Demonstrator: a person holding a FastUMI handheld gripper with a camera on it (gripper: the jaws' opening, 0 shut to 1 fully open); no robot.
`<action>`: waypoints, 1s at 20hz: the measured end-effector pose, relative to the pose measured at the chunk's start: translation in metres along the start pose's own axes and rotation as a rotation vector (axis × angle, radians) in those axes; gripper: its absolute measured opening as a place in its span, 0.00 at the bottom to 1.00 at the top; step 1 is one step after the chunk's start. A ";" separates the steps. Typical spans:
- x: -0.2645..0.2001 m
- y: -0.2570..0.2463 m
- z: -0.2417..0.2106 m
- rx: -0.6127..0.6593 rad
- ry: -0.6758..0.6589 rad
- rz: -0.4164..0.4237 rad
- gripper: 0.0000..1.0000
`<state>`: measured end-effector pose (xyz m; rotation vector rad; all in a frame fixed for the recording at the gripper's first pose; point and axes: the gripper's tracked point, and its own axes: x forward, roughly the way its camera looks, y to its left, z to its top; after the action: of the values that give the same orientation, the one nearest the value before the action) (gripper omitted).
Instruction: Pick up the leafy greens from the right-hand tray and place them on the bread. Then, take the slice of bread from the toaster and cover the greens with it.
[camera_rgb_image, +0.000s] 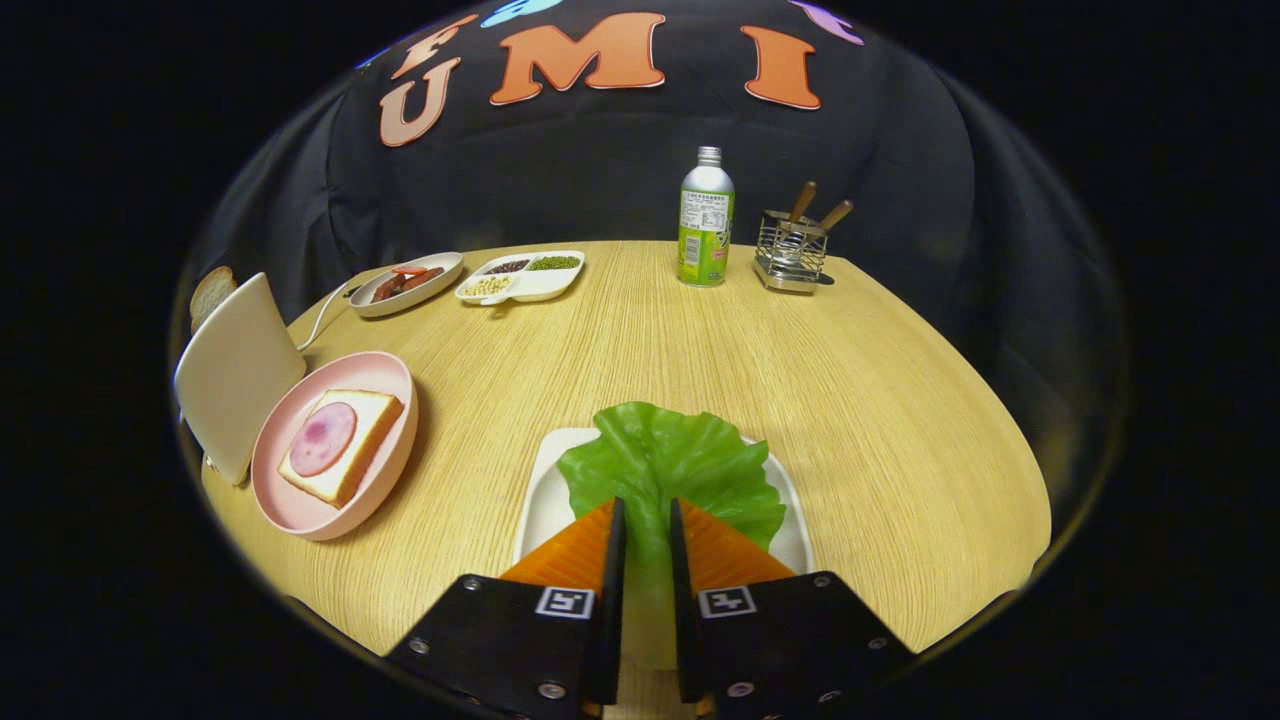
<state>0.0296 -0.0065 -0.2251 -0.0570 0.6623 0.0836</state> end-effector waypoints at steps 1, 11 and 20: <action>0.000 -0.002 0.000 0.008 -0.004 -0.006 0.16; -0.022 0.002 0.048 -0.025 -0.118 -0.054 0.01; -0.045 0.041 0.081 -0.053 -0.179 -0.007 0.01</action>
<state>0.0400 0.0384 -0.1347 -0.1014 0.4815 0.0978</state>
